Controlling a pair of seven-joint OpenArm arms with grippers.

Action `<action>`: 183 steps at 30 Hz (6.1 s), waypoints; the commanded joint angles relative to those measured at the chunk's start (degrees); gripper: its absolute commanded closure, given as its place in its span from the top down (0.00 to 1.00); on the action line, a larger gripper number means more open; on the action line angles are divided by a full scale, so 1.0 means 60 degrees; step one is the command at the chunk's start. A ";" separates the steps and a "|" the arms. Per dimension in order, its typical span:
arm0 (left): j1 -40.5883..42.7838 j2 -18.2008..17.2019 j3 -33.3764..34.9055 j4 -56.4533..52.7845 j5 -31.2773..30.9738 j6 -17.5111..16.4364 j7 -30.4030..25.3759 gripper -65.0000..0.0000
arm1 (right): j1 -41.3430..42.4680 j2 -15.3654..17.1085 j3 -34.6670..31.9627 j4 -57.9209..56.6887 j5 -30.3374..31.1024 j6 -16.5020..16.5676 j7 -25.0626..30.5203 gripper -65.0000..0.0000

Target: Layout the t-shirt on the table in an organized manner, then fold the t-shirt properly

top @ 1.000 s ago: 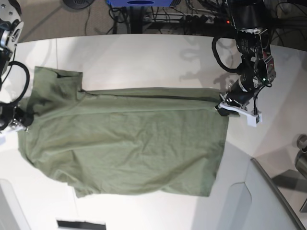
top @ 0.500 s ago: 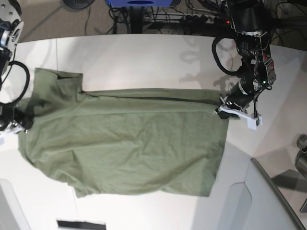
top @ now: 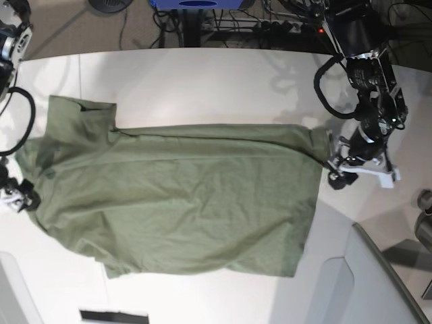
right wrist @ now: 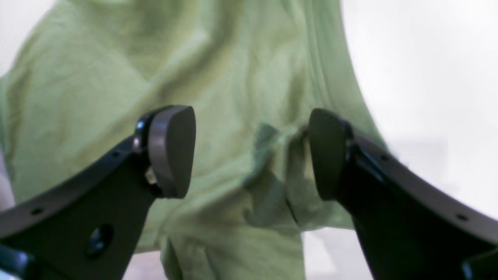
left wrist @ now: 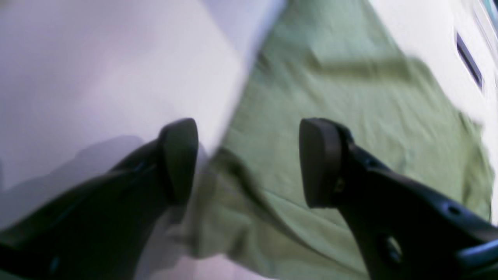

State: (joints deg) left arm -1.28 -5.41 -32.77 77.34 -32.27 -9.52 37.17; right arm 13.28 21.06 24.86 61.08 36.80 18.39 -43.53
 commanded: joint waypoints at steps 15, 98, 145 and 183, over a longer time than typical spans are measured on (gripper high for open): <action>0.3268 -0.0527 -0.0992 0.2311 -0.0109 -0.1088 -0.0107 0.60 | -0.3231 -0.1642 0.2501 0.2252 0.0834 0.0033 -0.1676 0.67; 0.3869 -0.0468 -0.0948 0.1549 -0.0050 -0.2479 -0.0107 0.60 | 0.0681 -0.0660 0.0376 0.0846 0.2798 0.0414 -0.2701 0.52; 0.2184 0.0030 0.1162 0.1212 0.3554 -0.1381 -0.1938 0.00 | -0.4345 -0.0719 -0.5279 0.6135 -0.1173 -0.1505 -0.1163 0.00; 0.1305 -0.0659 0.1572 -0.0868 0.3642 -0.1395 -0.1953 0.00 | -0.4023 -0.0719 -0.5338 0.5344 -0.1173 -0.1446 -0.1163 0.00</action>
State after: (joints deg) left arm 6.94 -8.82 -23.20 71.18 -10.48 -18.15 25.96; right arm -11.38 16.19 -7.38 92.44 29.41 9.45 -51.13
